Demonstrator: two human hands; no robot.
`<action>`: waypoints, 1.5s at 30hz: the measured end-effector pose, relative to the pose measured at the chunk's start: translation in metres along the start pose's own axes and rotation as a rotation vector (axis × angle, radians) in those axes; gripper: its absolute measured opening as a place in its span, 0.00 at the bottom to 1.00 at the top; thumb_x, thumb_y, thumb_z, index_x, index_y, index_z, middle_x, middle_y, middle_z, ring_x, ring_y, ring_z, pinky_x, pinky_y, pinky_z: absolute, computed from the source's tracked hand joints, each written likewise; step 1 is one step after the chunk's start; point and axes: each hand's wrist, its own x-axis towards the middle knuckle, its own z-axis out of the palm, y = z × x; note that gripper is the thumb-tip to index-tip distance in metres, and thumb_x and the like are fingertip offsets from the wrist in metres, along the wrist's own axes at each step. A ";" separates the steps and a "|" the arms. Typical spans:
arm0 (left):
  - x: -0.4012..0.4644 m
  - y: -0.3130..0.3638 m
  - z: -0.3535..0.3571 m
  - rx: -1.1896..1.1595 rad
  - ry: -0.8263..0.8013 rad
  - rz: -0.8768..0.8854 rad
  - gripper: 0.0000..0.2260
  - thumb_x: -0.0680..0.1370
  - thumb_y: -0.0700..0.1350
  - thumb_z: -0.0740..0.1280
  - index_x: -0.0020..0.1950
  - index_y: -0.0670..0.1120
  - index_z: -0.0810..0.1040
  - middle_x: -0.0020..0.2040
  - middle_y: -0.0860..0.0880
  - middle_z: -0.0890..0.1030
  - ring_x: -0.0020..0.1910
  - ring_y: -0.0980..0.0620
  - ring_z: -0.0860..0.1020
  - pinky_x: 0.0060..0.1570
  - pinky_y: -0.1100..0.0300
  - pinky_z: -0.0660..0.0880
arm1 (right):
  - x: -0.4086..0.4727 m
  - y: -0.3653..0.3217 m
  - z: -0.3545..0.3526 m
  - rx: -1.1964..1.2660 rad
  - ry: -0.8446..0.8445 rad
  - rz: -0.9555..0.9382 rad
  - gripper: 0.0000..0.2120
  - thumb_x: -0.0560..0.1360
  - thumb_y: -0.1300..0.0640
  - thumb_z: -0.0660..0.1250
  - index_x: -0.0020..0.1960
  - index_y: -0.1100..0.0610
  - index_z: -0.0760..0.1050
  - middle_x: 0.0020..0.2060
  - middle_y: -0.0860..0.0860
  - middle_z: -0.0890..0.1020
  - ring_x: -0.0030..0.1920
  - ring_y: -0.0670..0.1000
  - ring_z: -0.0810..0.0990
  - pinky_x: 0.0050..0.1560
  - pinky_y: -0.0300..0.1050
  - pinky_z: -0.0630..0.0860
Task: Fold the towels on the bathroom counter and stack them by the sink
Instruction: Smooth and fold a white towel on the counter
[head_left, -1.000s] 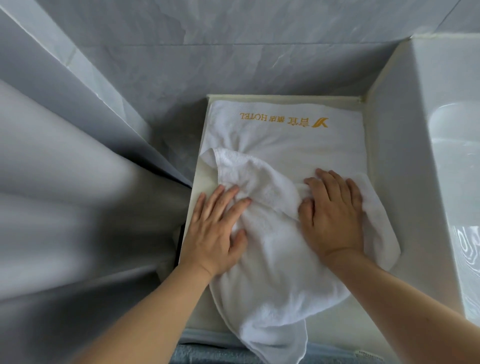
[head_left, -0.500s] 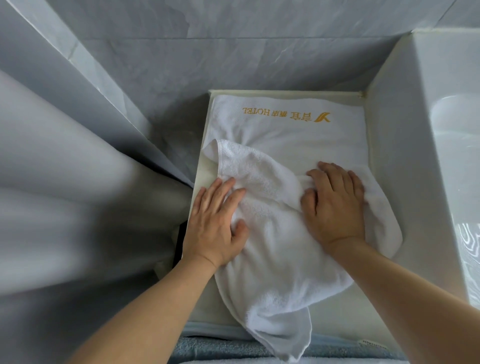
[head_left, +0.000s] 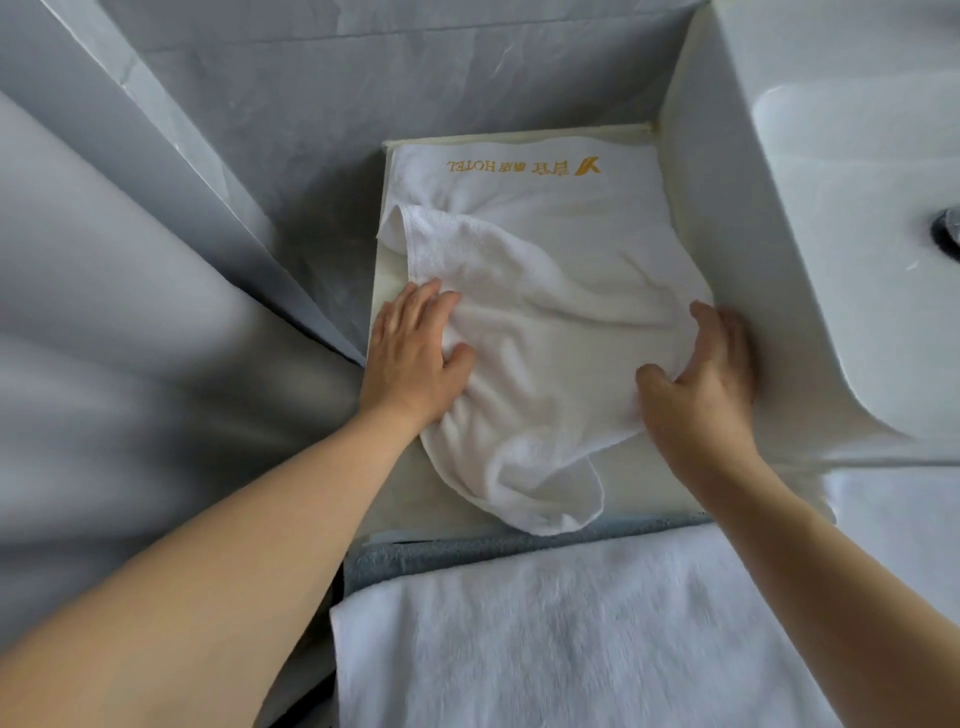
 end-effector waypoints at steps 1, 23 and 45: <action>-0.002 0.004 -0.004 -0.116 0.008 -0.050 0.28 0.75 0.49 0.64 0.75 0.46 0.65 0.77 0.48 0.62 0.76 0.48 0.58 0.75 0.53 0.55 | -0.006 0.003 -0.002 0.106 0.001 0.055 0.34 0.70 0.61 0.63 0.75 0.56 0.60 0.71 0.55 0.67 0.71 0.56 0.64 0.73 0.52 0.60; -0.143 0.059 -0.038 0.056 -0.181 0.404 0.11 0.78 0.55 0.66 0.58 0.54 0.80 0.69 0.56 0.67 0.68 0.50 0.60 0.67 0.59 0.50 | -0.010 0.022 -0.016 -0.035 -0.442 -0.065 0.25 0.76 0.56 0.62 0.70 0.58 0.59 0.54 0.55 0.73 0.56 0.61 0.73 0.53 0.51 0.72; -0.159 0.038 -0.131 -1.102 -0.644 -0.497 0.09 0.67 0.50 0.73 0.43 0.48 0.86 0.47 0.44 0.84 0.46 0.47 0.83 0.48 0.56 0.79 | -0.044 -0.039 -0.113 0.915 -0.762 0.414 0.09 0.71 0.62 0.66 0.51 0.55 0.76 0.34 0.54 0.81 0.30 0.51 0.81 0.32 0.42 0.79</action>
